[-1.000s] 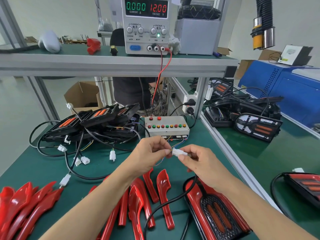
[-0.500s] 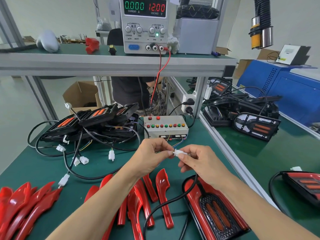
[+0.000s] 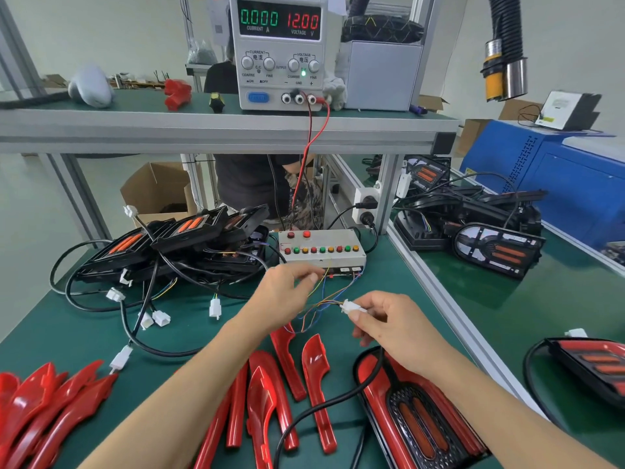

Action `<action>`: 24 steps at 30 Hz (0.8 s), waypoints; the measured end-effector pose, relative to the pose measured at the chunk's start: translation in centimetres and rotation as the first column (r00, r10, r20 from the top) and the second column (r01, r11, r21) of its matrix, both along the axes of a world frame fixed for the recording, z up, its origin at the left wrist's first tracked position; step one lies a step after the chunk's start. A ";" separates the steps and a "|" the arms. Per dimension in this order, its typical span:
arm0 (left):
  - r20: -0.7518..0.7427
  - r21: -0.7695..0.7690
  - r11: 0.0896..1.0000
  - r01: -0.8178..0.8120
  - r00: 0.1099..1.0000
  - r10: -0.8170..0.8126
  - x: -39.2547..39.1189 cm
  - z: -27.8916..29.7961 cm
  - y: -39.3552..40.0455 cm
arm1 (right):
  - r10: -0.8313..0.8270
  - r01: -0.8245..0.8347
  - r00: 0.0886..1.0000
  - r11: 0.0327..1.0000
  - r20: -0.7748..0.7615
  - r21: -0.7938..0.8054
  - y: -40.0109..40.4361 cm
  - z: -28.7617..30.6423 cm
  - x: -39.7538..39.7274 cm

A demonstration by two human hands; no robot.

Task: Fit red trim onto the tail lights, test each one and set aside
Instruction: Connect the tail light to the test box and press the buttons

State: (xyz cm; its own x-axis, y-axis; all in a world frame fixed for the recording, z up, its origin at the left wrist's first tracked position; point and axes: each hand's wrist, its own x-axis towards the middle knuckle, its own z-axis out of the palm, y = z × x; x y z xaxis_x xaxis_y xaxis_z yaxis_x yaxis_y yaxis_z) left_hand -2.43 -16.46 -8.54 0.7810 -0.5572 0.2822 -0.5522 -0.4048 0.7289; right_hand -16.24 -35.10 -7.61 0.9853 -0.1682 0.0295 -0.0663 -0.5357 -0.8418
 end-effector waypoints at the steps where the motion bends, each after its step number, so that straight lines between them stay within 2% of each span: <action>1: 0.160 0.131 0.989 -0.066 0.986 0.045 0.8 -0.2 -0.3 | -0.001 0.001 1.000 1.000 0.003 -0.021 0.0 0.0 0.0; 3: 0.403 0.398 0.898 -0.187 0.915 0.012 2.2 -0.7 -1.1 | 0.009 -0.009 1.000 0.999 0.002 -0.050 -0.1 -0.2 0.1; 4: 0.445 0.485 0.840 -0.243 0.896 0.002 2.7 -0.8 -1.6 | 0.013 -0.013 1.000 0.998 -0.001 -0.063 -0.1 -0.2 0.0; 6: 0.451 0.573 0.756 -0.315 0.892 0.030 3.5 -0.9 -2.3 | 0.010 -0.010 1.000 0.997 -0.004 -0.072 -0.3 -0.2 0.0; 12: 0.426 0.707 0.596 -0.380 0.902 0.070 4.6 -1.0 -3.8 | -0.010 0.009 1.000 0.997 -0.011 -0.081 -1.4 -0.3 -0.7; 16: 0.403 0.736 0.558 -0.383 0.911 0.094 4.7 -1.2 -4.5 | -0.010 0.009 1.000 0.996 -0.007 -0.088 -2.0 -0.5 -1.2; 24: 0.407 0.727 0.566 -0.388 0.908 0.099 4.8 -1.2 -4.6 | -0.018 0.018 1.000 0.999 0.011 -0.034 -1.9 -0.4 -1.5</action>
State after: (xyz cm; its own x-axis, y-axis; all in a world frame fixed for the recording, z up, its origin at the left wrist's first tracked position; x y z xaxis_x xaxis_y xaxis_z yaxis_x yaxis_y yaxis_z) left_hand 2.38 -21.05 -9.77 0.8805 -0.4692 0.0683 -0.4600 -0.8803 -0.1163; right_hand -17.72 -37.02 -8.06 0.9817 -0.1849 0.0457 -0.0676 -0.5625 -0.8240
